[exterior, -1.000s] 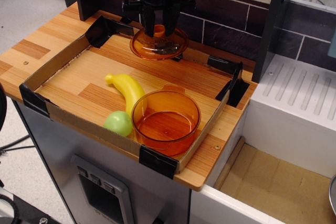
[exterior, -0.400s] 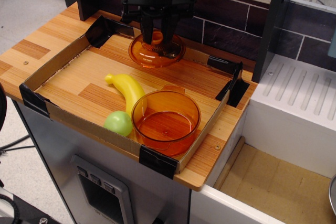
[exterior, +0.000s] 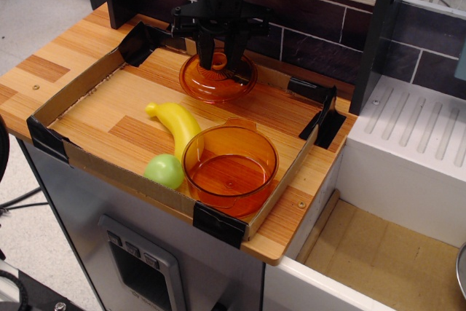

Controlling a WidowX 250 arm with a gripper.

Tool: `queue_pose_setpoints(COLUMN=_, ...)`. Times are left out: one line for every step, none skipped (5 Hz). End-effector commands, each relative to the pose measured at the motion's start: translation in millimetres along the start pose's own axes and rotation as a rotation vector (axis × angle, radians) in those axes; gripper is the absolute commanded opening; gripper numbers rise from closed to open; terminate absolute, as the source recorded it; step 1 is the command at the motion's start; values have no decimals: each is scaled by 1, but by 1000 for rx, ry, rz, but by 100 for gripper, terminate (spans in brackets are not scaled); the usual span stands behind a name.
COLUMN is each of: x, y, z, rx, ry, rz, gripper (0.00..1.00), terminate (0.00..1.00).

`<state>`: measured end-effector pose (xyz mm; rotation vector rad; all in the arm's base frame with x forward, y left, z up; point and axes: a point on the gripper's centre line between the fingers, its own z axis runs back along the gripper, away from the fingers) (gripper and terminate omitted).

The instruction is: Take lid off pot

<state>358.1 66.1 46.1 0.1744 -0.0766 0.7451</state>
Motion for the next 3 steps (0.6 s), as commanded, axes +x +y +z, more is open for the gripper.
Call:
queue_pose_setpoints(x=-2, y=7, z=16, rx=-25, ry=-33, rz=-29, gripper=100, terminate=0)
queue_pose_setpoints(x=-8, y=11, z=27, rx=-49, ry=-35, rz=-49, gripper=100, terminate=0)
queue_pose_setpoints(x=-12, y=14, z=40, rx=-56, ry=-15, rz=-36, gripper=100, terminate=100)
